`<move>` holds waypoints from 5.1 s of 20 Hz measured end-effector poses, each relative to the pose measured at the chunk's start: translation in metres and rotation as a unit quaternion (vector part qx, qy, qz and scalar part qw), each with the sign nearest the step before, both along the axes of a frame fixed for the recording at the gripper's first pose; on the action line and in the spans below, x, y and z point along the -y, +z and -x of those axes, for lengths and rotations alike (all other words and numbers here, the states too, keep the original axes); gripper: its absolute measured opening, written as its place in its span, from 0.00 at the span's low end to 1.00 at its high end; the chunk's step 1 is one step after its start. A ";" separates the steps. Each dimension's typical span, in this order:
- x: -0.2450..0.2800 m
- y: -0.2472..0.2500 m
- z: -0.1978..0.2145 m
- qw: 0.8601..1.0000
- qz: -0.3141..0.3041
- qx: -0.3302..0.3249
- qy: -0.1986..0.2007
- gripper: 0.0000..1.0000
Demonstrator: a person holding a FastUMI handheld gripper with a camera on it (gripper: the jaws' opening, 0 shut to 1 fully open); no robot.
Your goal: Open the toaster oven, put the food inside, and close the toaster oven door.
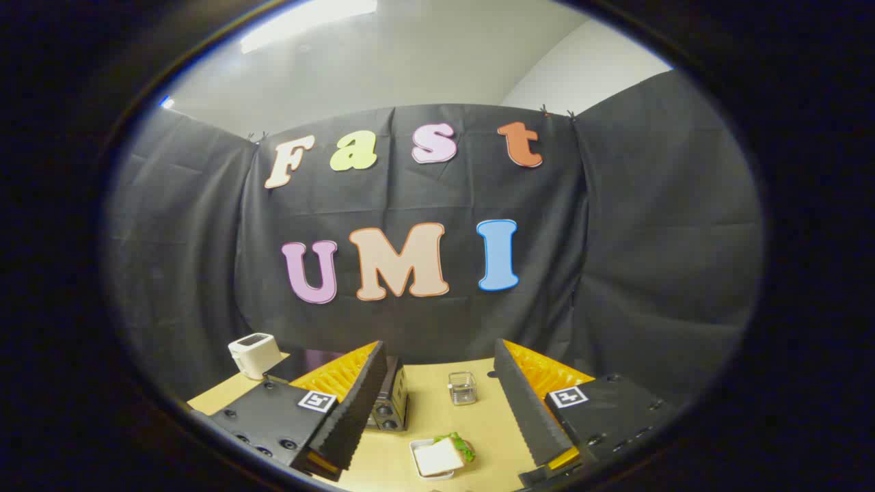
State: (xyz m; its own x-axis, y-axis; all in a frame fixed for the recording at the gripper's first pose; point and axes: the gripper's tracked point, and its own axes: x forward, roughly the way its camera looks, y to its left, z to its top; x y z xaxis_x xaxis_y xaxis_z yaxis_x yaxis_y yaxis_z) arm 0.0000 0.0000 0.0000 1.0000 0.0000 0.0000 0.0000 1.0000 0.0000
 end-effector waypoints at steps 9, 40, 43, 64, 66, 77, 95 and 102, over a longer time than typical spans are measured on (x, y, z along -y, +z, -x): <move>-0.010 -0.001 0.000 1.000 0.011 -0.002 -0.002 0.97; -0.079 -0.033 -0.030 0.999 0.003 -0.020 0.038 0.97; -0.092 -0.038 -0.035 0.998 0.006 -0.024 0.049 0.97; -0.210 -0.175 -0.107 0.992 -0.036 -0.046 0.111 0.97; -0.231 -0.196 -0.121 0.991 -0.044 -0.049 0.117 0.97; -0.304 -0.274 -0.176 0.992 -0.002 -0.062 0.113 0.98; -0.284 -0.335 -0.037 0.990 -0.022 -0.076 0.120 0.97; -0.281 -0.370 -0.015 0.982 0.010 -0.141 0.127 0.97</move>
State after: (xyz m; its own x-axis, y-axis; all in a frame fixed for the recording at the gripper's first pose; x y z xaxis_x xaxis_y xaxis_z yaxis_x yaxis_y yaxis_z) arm 0.0153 0.2808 -0.3697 0.9282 0.2459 -0.2792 -0.2517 0.9677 0.0154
